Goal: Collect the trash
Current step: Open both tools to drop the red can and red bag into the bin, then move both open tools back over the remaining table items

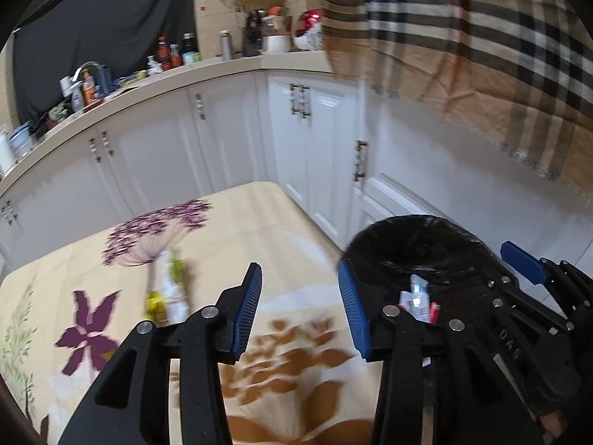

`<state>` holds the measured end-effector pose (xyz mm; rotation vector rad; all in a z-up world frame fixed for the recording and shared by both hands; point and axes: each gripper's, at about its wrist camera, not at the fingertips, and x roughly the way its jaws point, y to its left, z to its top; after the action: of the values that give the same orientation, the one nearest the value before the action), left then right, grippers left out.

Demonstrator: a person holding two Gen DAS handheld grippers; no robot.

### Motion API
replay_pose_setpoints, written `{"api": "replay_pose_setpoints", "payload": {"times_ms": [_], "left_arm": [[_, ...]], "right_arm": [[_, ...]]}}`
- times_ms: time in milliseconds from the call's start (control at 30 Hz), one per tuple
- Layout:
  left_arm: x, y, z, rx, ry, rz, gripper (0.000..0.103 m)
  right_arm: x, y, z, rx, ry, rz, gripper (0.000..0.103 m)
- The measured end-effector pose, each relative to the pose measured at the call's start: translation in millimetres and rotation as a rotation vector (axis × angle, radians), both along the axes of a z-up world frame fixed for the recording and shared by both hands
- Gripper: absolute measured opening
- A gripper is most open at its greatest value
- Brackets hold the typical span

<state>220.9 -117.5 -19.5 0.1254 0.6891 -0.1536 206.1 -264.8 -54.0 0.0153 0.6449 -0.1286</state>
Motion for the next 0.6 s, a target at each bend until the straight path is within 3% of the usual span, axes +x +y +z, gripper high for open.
{"api": "replay_pose_setpoints", "payload": {"times_ms": [600], "left_arm": [[-22.1,126.0,7.6,0.004,-0.019,0.225,0.043]], "right_arm": [[8.2,99.7,15.7,-0.011,0.002,0.175,0.035]]}}
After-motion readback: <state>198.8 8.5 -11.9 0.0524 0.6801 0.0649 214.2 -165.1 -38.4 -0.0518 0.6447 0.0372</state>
